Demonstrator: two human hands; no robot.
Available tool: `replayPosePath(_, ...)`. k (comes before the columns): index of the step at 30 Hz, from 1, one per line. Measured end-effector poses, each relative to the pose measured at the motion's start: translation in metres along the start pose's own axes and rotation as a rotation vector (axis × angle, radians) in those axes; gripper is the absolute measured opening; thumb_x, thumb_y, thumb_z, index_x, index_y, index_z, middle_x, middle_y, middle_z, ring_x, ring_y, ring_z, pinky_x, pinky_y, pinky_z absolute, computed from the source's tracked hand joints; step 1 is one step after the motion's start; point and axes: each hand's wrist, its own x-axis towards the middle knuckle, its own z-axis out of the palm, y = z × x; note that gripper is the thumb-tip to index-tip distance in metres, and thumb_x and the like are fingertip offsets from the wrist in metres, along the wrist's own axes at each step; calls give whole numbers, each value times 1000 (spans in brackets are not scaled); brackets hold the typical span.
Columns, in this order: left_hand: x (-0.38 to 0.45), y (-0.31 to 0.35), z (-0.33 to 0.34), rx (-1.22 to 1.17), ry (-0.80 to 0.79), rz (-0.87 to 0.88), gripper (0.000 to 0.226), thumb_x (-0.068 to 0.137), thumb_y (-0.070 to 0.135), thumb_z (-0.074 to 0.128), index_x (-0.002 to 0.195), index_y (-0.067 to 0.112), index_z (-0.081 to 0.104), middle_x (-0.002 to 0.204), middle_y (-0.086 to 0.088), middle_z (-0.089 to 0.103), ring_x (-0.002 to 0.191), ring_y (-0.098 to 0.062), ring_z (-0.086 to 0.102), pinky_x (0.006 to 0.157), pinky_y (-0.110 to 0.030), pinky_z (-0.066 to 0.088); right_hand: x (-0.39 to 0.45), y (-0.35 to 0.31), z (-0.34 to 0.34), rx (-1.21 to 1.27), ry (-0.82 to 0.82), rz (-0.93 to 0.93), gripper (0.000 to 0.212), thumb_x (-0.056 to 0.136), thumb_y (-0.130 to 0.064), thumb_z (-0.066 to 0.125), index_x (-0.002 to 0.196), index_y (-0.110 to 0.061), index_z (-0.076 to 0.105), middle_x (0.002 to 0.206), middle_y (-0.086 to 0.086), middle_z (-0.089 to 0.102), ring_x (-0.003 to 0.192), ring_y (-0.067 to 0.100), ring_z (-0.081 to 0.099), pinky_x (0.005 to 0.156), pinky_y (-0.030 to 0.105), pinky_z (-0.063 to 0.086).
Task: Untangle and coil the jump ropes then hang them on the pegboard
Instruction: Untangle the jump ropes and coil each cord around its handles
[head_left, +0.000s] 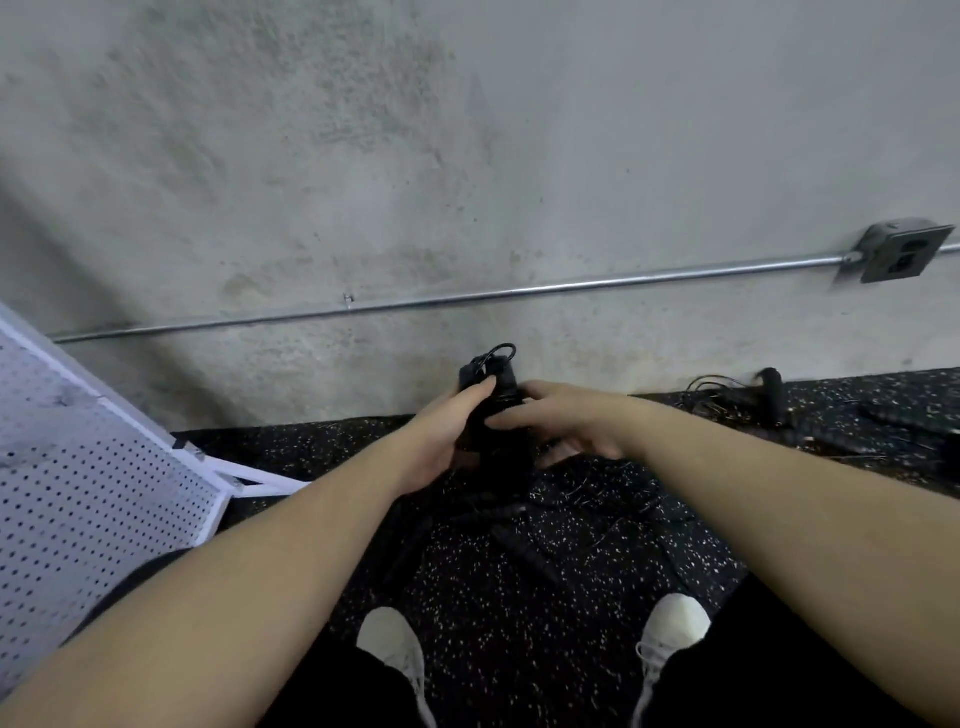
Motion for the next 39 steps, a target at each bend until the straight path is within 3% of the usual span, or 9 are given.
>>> replayPosePath(4,31,-31,-10,212,132,45,47,99,55,56,138,33,41,131,2,62,111,-21,64,92,-41,55,36,30,15,24,99,23,43,85,-34,81,120,-22,59,99,1,77,86,21,74,84,36,58)
replayPosePath(7,48,-56,-18,535,168,116,49,101,44,58,144,30,40,121,4,59,102,-18,61,86,-30,47,63,65,34,29,193,103,44,82,-30,84,106,-17,49,78,-1,66,59,11,63,66,33,56)
replayPosePath(10,64,-91,-32,758,45,105,46,99,36,64,142,24,52,118,1,62,103,-13,58,86,-22,43,87,116,53,0,196,181,42,78,-27,88,102,-18,55,88,1,68,69,12,66,61,29,57)
replayPosePath(13,76,-138,-52,718,-30,-30,43,96,31,70,135,18,57,110,-3,70,86,-13,63,79,-26,54,104,164,70,-78,169,307,54,72,-36,91,113,-19,59,108,3,70,93,17,69,83,36,60)
replayPosePath(17,87,-197,-69,644,25,-215,22,100,26,63,121,23,56,100,-2,65,80,-17,63,55,-23,47,116,214,92,-279,29,444,70,73,-45,88,126,-16,52,120,0,62,101,17,61,82,32,54)
replayPosePath(21,94,-243,-79,622,102,-374,23,105,28,52,124,21,60,110,-3,65,95,-25,68,72,-35,53,129,253,112,-426,-55,482,77,75,-50,85,133,-16,47,122,-4,53,110,19,54,89,31,46)
replayPosePath(29,97,-284,-80,499,127,-495,19,105,21,49,119,19,62,98,-4,65,79,-21,64,62,-30,49,138,280,116,-410,-15,432,58,82,-59,73,129,-27,60,116,-7,65,103,14,62,92,31,52)
replayPosePath(34,99,-280,-80,468,157,-436,19,103,16,48,114,20,64,95,-1,65,78,-19,63,65,-32,51,145,277,90,-554,249,353,37,91,-37,64,126,-26,60,120,0,63,108,22,60,93,37,51)
replayPosePath(39,110,-279,-79,469,188,-407,18,102,20,49,98,31,63,101,-7,71,82,-24,65,82,-47,58,152,283,75,-650,201,409,45,89,-31,66,131,-25,52,129,2,54,117,26,54,94,41,51)
